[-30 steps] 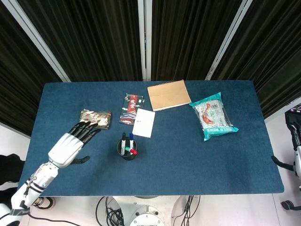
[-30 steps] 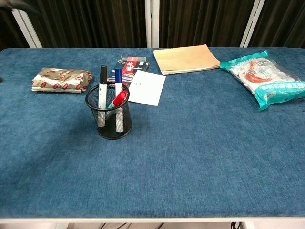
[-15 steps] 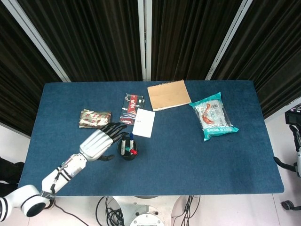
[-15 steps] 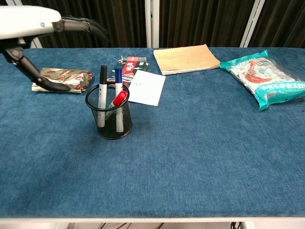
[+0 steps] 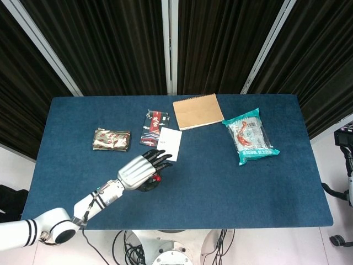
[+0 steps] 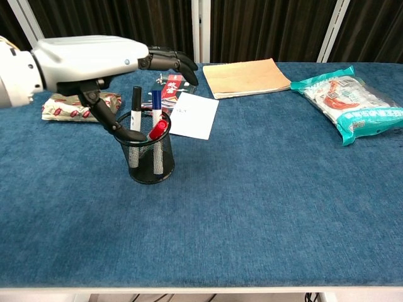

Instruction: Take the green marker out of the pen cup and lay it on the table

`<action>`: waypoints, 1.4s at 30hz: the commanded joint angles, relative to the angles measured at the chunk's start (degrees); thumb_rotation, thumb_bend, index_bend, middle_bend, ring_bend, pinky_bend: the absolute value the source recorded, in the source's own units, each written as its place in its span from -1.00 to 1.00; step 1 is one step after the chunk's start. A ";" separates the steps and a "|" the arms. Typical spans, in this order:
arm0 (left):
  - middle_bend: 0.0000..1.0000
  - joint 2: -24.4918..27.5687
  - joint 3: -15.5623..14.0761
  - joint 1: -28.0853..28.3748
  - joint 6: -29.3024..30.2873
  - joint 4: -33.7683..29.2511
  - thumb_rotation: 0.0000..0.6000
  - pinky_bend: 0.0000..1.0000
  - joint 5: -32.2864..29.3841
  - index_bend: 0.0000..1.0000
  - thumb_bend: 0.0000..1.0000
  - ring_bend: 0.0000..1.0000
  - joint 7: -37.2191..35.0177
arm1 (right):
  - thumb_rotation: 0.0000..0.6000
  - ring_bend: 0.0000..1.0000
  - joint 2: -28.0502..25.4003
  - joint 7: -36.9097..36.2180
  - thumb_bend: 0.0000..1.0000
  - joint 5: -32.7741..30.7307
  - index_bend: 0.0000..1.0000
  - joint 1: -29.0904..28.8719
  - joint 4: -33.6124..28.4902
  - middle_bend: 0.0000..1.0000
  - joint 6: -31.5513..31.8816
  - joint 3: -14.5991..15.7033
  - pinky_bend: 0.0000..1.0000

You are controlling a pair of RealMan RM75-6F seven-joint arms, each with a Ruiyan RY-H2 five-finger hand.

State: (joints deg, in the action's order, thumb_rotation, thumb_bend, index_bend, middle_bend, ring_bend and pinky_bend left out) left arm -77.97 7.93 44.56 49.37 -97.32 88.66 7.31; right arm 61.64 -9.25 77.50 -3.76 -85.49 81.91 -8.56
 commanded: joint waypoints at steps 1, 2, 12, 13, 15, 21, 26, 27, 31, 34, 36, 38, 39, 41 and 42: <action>-0.89 -1.63 -0.27 0.86 0.19 2.39 1.00 -0.76 0.06 -0.55 -0.58 -1.00 -0.64 | 1.00 -1.00 0.03 0.37 -0.85 -0.07 -1.00 -0.07 -0.07 -1.00 -0.10 0.01 -1.00; -0.89 -1.91 -0.42 0.92 0.27 2.85 1.00 -0.76 -0.02 -0.49 -0.58 -1.00 -0.60 | 1.00 -1.00 0.04 0.54 -0.85 -0.11 -1.00 -0.08 -0.07 -1.00 -0.15 0.03 -1.00; -0.88 -3.83 -1.59 1.73 0.57 6.14 1.00 -0.77 -0.68 -0.37 -0.52 -1.00 -2.95 | 1.00 -1.00 -0.95 0.29 -0.85 -0.82 -1.00 0.07 -1.19 -1.00 0.24 -0.66 -1.00; -0.88 -4.00 -1.68 1.82 0.57 6.34 1.00 -0.77 -0.84 -0.36 -0.51 -1.00 -2.93 | 1.00 -1.00 -1.26 0.40 -0.85 -0.79 -1.00 0.10 -1.53 -1.00 0.35 -0.72 -1.00; -0.87 -4.26 -1.76 1.91 0.57 6.57 1.00 -0.77 -1.22 -0.35 -0.49 -1.00 -2.83 | 1.00 -1.00 -1.70 0.50 -0.85 -0.70 -1.00 0.05 -2.09 -1.00 0.39 -0.81 -1.00; -0.86 -4.58 -2.17 2.02 0.70 6.59 1.00 -0.77 -2.25 -0.27 -0.44 -1.00 -2.34 | 1.00 -1.00 -2.38 0.48 -0.85 -0.56 -1.00 -0.18 -3.37 -1.00 0.25 -0.96 -1.00; -0.84 -4.24 -2.29 2.26 0.45 5.75 1.00 -0.77 -3.11 -0.23 -0.43 -1.00 -2.47 | 1.00 -1.00 -2.38 0.47 -0.85 -1.28 -1.00 -0.17 -3.49 -1.00 0.05 -1.13 -1.00; -0.84 -4.17 -2.26 2.34 0.40 5.56 1.00 -0.77 -3.20 -0.22 -0.42 -1.00 -2.82 | 1.00 -1.00 -2.34 0.50 -0.85 -1.44 -1.00 -0.18 -3.48 -1.00 -0.09 -1.12 -1.00; -0.83 -3.75 -2.22 2.82 0.08 5.43 1.00 -0.76 -3.32 -0.18 -0.38 -1.00 -3.90 | 1.00 -1.00 -2.30 0.94 -0.85 -2.03 -1.00 -0.30 -3.54 -1.00 -0.69 -1.08 -1.00; -0.82 -3.61 -2.37 2.99 -0.13 5.48 1.00 -0.76 -3.61 -0.16 -0.38 -1.00 -4.15 | 1.00 -1.00 -2.29 1.08 -0.85 -2.35 -1.00 -0.32 -3.59 -1.00 -0.78 -1.17 -1.00; -0.82 -3.51 -2.49 3.10 -0.31 5.52 1.00 -0.73 -3.74 -0.15 -0.38 -1.00 -4.36 | 1.00 -1.00 -2.32 1.15 -0.84 -2.50 -1.00 -0.36 -3.62 -1.00 -0.88 -1.22 -1.00; -0.82 -3.41 -2.63 3.17 -0.42 5.57 1.00 -0.72 -3.87 -0.15 -0.38 -1.00 -4.64 | 1.00 -1.00 -2.33 1.18 -0.84 -2.64 -1.00 -0.42 -3.68 -1.00 -0.98 -1.28 -1.00; -0.82 -3.37 -2.67 3.20 -0.42 5.59 1.00 -0.72 -3.92 -0.15 -0.38 -1.00 -4.75 | 1.00 -1.00 -2.34 1.17 -0.84 -2.67 -1.00 -0.45 -3.70 -1.00 -1.02 -1.31 -1.00; -0.82 -3.40 -2.69 3.23 -0.32 5.72 1.00 -0.72 -4.00 -0.13 -0.38 -1.00 -5.00 | 1.00 -1.00 -2.33 1.24 -0.84 -2.74 -1.00 -0.53 -3.73 -1.00 -1.12 -1.34 -1.00; -0.82 -3.42 -2.70 3.25 -0.24 5.78 1.00 -0.72 -4.02 -0.12 -0.38 -1.00 -5.07 | 1.00 -1.00 -2.32 1.29 -0.84 -2.75 -1.00 -0.55 -3.75 -1.00 -1.14 -1.34 -1.00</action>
State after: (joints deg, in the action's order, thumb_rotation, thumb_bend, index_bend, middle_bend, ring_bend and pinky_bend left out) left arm -81.38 5.23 47.80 49.13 -91.54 84.64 2.25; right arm 59.32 -7.95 74.76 -4.31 -89.25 80.77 -9.90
